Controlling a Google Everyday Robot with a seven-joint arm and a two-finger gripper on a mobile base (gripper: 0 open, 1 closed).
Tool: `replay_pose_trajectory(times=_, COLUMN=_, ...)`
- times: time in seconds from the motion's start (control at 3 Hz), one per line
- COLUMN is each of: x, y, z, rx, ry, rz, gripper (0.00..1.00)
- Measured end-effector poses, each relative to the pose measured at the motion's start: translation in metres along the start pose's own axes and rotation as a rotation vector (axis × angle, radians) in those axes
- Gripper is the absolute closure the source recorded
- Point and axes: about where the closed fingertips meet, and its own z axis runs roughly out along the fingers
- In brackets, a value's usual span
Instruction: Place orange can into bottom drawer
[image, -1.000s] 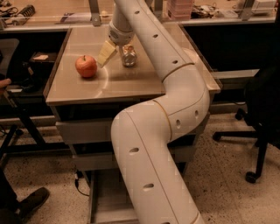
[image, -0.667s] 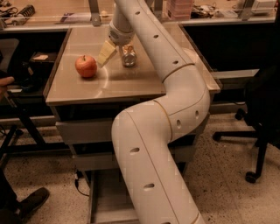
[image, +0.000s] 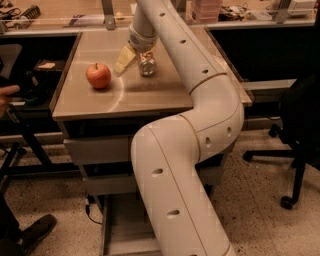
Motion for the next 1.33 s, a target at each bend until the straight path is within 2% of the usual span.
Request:
replay_pose_trajectory(times=1.0, x=0.006, y=-0.005, z=0.001, rx=0.013, ry=0.018, rz=0.007, gripper=0.0)
replay_pose_trajectory(times=1.33, x=0.011, y=-0.001, z=0.011, rx=-0.006, ry=0.041, rz=-0.001, gripper=0.0)
